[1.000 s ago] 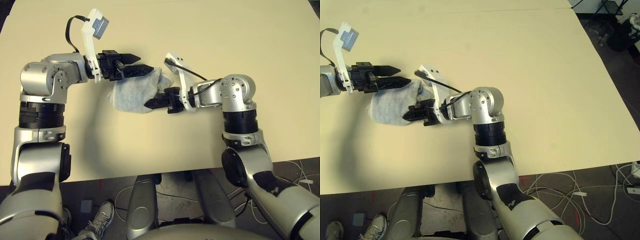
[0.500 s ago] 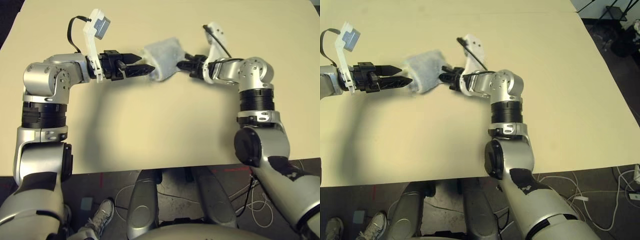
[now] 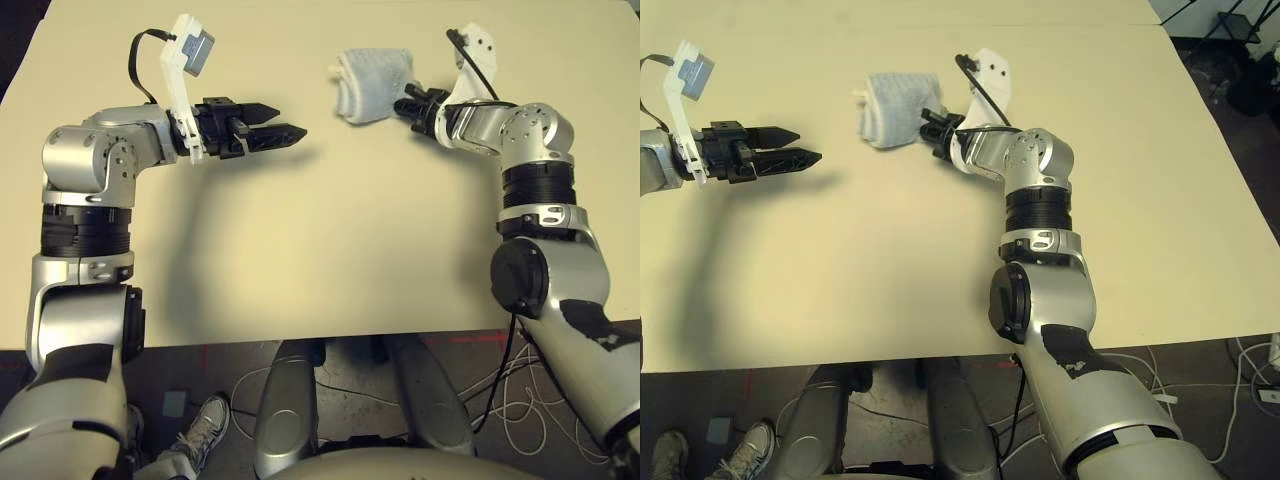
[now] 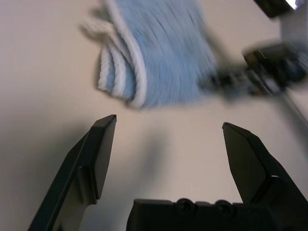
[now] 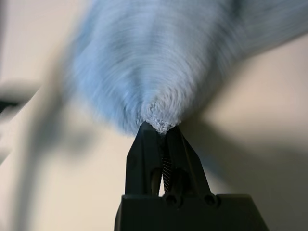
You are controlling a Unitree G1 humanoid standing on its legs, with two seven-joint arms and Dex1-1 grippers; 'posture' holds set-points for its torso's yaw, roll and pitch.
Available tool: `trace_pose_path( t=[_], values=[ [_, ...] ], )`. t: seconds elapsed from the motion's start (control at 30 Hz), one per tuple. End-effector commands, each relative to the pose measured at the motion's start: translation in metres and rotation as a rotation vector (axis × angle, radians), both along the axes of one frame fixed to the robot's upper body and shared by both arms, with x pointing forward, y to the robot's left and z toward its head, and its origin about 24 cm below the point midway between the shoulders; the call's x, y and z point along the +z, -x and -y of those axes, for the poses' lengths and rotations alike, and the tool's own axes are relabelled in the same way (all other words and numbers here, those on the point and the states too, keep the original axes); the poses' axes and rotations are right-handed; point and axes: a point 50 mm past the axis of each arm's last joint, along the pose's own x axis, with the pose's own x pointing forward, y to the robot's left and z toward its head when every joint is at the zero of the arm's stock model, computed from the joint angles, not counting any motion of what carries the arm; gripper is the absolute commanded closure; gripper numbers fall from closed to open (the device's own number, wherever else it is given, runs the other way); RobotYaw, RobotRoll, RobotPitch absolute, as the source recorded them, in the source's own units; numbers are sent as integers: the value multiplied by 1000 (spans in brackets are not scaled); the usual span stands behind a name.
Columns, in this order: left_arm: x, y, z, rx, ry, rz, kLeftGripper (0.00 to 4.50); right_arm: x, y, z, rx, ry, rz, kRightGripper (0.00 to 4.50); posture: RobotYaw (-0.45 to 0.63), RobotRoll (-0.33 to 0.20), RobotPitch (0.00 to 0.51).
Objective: Wipe the water off the table with a rag.
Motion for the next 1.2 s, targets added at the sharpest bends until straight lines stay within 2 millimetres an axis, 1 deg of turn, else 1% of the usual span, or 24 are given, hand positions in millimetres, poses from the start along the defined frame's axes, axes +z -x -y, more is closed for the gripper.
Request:
trace_pose_path(
  t=[0.03,0.07,0.13,0.2,0.27,0.4,0.5,0.57,0.63,0.73,0.8,0.87,0.93,1.03,1.13,1.2],
  values=[
    [0,-6,-13,76,-36,6,0,7,28,-24,203,-46,-33,4472,-70,0,402],
    [1,-6,-15,75,-47,8,0,7,33,-29,228,-57,-39,4472,-71,0,402],
    [10,-3,-22,45,-82,1,0,2,44,-45,318,-70,-48,4472,-71,0,403],
    [19,3,-27,3,-128,-13,0,-2,56,-58,398,-74,-51,4472,-67,0,402],
    [28,10,-32,-39,-179,-35,0,-3,65,-67,455,-80,-51,4472,-65,0,401],
    [44,23,-40,-79,-262,-76,0,-1,74,-77,523,-105,-72,4472,-42,0,396],
    [52,31,-41,-109,-285,-100,0,-5,74,-77,518,-93,-97,4472,-31,0,390],
    [55,39,-40,-157,-311,-117,0,-13,67,-69,455,-48,-119,4472,-31,0,390],
    [56,47,-38,-202,-341,-122,0,-19,56,-56,357,-9,-141,4472,-27,0,388],
    [58,52,-39,-235,-362,-121,0,-27,37,-32,185,70,-140,4472,-23,0,387],
    [58,55,-40,-248,-372,-127,0,-31,22,-10,51,129,-116,4472,-23,0,387],
    [57,56,-42,-252,-381,-132,0,-31,9,10,-53,167,-82,4472,-23,0,387],
    [57,57,-42,-254,-385,-131,0,-24,-5,32,-167,187,-27,4472,-23,0,387],
    [57,55,-41,-258,-385,-124,0,-9,-21,58,-297,172,39,4472,-34,0,388],
    [55,54,-38,-271,-381,-125,0,8,-33,81,-400,166,105,4472,-38,0,388],
    [52,53,-36,-281,-375,-130,0,18,-36,94,-434,166,135,4472,-39,0,389]
  ],
)
